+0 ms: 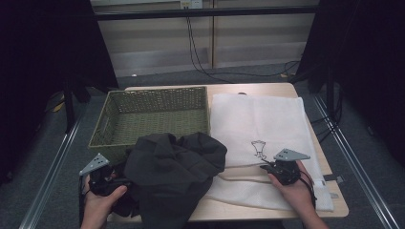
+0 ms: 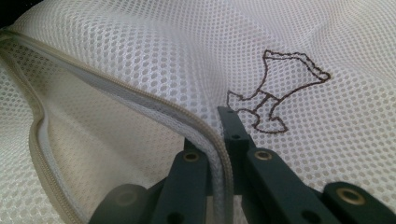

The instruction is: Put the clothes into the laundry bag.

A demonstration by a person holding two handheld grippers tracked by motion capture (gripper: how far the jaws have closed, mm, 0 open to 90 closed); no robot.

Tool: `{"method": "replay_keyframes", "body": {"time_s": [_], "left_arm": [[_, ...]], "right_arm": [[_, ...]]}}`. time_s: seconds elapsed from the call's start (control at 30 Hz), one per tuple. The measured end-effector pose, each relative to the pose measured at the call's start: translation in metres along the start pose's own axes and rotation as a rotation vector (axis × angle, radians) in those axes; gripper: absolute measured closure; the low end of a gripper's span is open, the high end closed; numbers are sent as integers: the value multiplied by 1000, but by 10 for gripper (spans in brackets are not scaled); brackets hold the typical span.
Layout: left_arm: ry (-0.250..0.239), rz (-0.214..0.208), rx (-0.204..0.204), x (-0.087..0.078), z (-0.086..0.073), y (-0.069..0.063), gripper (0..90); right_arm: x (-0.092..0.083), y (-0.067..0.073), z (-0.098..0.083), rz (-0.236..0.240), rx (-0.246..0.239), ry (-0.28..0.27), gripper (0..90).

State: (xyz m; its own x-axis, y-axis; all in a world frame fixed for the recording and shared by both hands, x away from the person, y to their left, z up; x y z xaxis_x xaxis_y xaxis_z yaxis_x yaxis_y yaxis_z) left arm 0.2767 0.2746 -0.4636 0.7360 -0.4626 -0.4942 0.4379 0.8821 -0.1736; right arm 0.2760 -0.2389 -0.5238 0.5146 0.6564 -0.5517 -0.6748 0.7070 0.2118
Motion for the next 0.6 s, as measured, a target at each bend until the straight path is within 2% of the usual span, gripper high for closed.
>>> {"method": "replay_keyframes", "body": {"time_s": [0.03,0.07,0.1,0.13,0.17,0.27,0.3,0.37,0.4,0.43,0.47,0.57,0.6], "left_arm": [[0,0,0,0,0,0,43],[-32,-9,-1,-8,4,6,32],[-32,-9,-1,-8,4,6,28],[-57,-17,-8,-14,5,17,25],[-57,-17,-8,-14,5,17,25],[-110,-38,-67,-23,5,36,13],[-127,-28,-114,-26,5,44,13],[-128,-5,-158,-28,7,50,39],[-127,-1,-162,-27,10,48,64],[-105,7,-111,-23,16,37,103],[-105,7,-111,-23,16,37,110],[-105,-48,-64,-11,29,8,130],[-111,-51,-48,-9,35,-1,154]], "right_arm": [[0,0,0,0,0,0,890],[0,0,0,0,1,0,890],[0,0,0,1,0,-1,890],[0,0,0,0,-2,-2,890],[0,0,0,0,-3,-3,890],[0,0,0,-1,-4,-2,890],[0,0,0,-1,-3,-2,890],[0,0,0,-1,-4,-1,890],[0,1,0,-1,-2,-1,890],[0,0,0,-1,-4,0,890],[0,0,0,-1,-4,0,890],[0,1,0,-3,-3,0,890],[0,1,0,-6,0,0,890]]}}
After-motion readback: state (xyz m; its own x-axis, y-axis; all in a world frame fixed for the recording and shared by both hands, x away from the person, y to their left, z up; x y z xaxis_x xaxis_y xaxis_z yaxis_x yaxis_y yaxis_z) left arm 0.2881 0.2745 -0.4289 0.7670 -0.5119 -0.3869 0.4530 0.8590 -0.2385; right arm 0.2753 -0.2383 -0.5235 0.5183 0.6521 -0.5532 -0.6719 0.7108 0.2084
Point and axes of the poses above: each handheld gripper's, and its own axes: x roughly forward along the jaws, z roughly out of its top, y roughly to its left, the point moved 3 cm from there along x, roughly forward along the jaws, and after that the axes turned 15 degrees about z, right-handed, at the moved point
